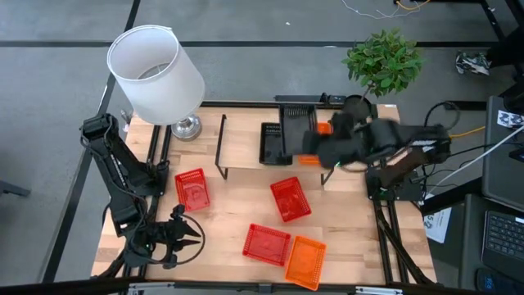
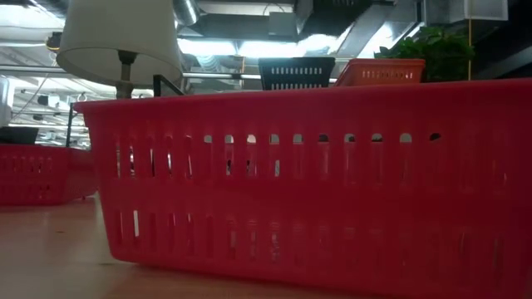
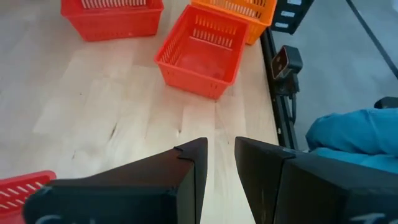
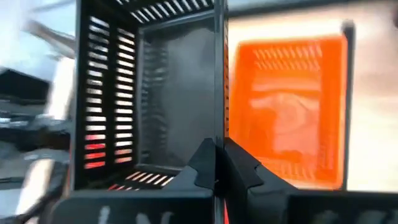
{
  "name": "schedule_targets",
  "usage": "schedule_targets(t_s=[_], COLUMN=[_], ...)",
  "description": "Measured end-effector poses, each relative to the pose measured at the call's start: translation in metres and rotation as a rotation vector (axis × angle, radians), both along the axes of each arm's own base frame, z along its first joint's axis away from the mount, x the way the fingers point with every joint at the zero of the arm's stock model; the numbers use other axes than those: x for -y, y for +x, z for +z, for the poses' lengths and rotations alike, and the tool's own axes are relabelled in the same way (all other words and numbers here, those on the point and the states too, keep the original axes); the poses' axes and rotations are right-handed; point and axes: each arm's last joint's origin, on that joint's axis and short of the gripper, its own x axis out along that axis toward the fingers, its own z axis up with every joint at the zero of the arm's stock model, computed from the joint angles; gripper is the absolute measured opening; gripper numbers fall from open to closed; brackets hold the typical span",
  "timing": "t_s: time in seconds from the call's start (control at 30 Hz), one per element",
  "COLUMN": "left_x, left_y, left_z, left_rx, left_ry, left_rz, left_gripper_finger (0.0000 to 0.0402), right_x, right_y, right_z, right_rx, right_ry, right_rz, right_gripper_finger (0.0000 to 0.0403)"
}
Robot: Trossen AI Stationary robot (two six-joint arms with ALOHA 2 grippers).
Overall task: Stack baskets on shelf by color
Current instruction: Stack the black bin on top of the black bin
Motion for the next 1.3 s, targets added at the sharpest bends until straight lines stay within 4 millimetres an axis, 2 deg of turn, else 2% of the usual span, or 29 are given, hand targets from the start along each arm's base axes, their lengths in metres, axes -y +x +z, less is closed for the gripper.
schedule_targets(t_s=[0.13,0.4,0.6,0.77,1.3], left_x=[-0.004,-0.011,-0.012,-0.012,-0.012], left_y=[0.007,0.016,0.018,0.018,0.018], left_z=[0.0,0.0,0.0,0.0,0.0], left_rx=[0.005,0.005,0.005,0.005,0.001], left_ry=[0.005,0.004,0.005,0.004,0.021], left_rz=[0.035,0.082,0.089,0.088,0.072], left_gripper_finger=[0.0074,0.0074,0.0074,0.0074,0.0074], right_x=[-0.006,-0.002,0.009,0.019,0.018], right_y=[0.009,0.04,0.064,0.067,0.064], right_z=[-0.029,-0.033,-0.055,-0.056,-0.058], right_rx=[-0.036,0.149,0.069,0.057,0.025], right_ry=[0.044,0.074,0.099,0.088,0.076], right_rz=[-0.022,-0.004,-0.008,-0.028,-0.025], right_gripper_finger=[0.0004,0.0004,0.0004,0.0004,0.002])
